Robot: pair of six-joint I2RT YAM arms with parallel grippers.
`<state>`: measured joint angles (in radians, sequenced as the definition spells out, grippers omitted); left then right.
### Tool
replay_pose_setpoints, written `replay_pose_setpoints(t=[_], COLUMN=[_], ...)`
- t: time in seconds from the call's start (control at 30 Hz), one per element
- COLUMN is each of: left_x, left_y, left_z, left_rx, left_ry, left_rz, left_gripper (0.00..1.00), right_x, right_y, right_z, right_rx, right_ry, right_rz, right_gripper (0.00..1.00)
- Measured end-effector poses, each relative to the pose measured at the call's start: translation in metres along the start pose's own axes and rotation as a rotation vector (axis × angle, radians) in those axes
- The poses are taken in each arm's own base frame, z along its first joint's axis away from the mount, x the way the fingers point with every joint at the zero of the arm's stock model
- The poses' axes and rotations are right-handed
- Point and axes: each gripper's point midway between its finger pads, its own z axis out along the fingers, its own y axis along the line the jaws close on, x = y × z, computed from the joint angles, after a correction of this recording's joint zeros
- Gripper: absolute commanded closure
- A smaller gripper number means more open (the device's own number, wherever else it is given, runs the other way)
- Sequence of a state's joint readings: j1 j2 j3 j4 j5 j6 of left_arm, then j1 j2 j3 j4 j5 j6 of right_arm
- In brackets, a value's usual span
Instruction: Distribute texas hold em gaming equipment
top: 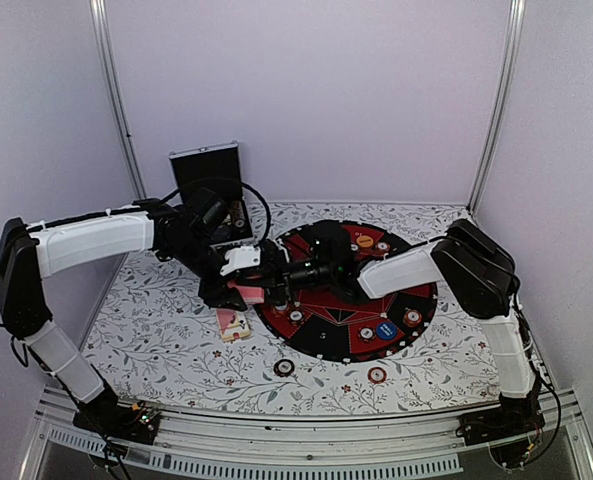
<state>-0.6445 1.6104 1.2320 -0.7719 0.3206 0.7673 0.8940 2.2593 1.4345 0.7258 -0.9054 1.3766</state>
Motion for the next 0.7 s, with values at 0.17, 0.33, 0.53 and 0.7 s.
replay_pose_setpoints(t=[0.17,0.33,0.53,0.7], left_x=[0.001,-0.002,-0.002,-0.002], left_y=[0.003,0.006,0.004,0.001], left_z=[0.002,-0.002,-0.003,-0.003], left_rx=[-0.002,-0.010,-0.004,-0.001], left_ry=[0.018,0.026,0.047,0.057], left_rz=[-0.001,0.002,0.007,0.007], left_gripper=[0.51,0.52,0.46,0.03], right_x=[0.001,0.000,-0.002,-0.001], right_y=[-0.006,-0.010,-0.007,-0.006], right_z=[0.003,0.003,0.002,0.001], right_rx=[-0.005,-0.006,-0.017,-0.013], right_ry=[0.008,0.000,-0.017,-0.020], right_rz=[0.017,0.023,0.010,-0.004], right_gripper=[0.59,0.74,0.89,0.99])
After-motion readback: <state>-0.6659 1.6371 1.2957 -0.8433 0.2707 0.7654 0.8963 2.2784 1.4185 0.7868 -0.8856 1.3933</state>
